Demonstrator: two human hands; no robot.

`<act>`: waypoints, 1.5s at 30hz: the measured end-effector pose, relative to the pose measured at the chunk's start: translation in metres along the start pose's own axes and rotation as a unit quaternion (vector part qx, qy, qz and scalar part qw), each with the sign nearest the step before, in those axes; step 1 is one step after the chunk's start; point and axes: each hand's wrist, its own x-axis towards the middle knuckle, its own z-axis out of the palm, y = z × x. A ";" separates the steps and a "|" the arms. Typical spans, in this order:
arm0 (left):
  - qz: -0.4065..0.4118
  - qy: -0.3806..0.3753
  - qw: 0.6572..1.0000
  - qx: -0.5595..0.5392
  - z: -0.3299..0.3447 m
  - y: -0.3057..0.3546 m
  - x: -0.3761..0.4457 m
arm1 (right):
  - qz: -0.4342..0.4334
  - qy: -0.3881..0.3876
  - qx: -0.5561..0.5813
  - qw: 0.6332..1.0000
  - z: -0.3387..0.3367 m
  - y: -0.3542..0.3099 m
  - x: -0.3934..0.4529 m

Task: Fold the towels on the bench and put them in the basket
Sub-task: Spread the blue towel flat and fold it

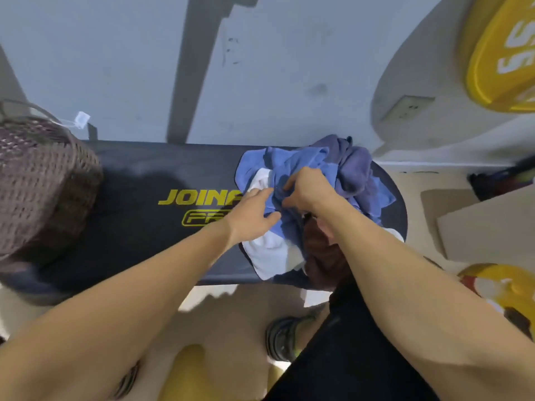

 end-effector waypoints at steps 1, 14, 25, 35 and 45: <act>-0.001 -0.011 1.000 0.000 -0.002 0.003 -0.006 | 0.004 0.007 0.006 1.000 0.001 -0.002 -0.005; 0.080 0.079 0.949 -0.295 -0.062 0.038 -0.075 | -0.152 0.072 0.421 0.891 -0.030 -0.004 -0.082; 0.079 0.097 0.992 -0.014 -0.140 -0.016 -0.126 | -0.304 -0.048 0.394 0.866 -0.002 -0.054 -0.066; -0.024 -0.053 0.959 0.277 -0.168 -0.091 -0.065 | -0.081 -0.007 -0.045 0.996 0.009 -0.031 0.020; -0.057 -0.113 0.976 0.177 -0.113 -0.075 -0.007 | -0.065 -0.014 -0.024 0.997 0.025 -0.029 0.038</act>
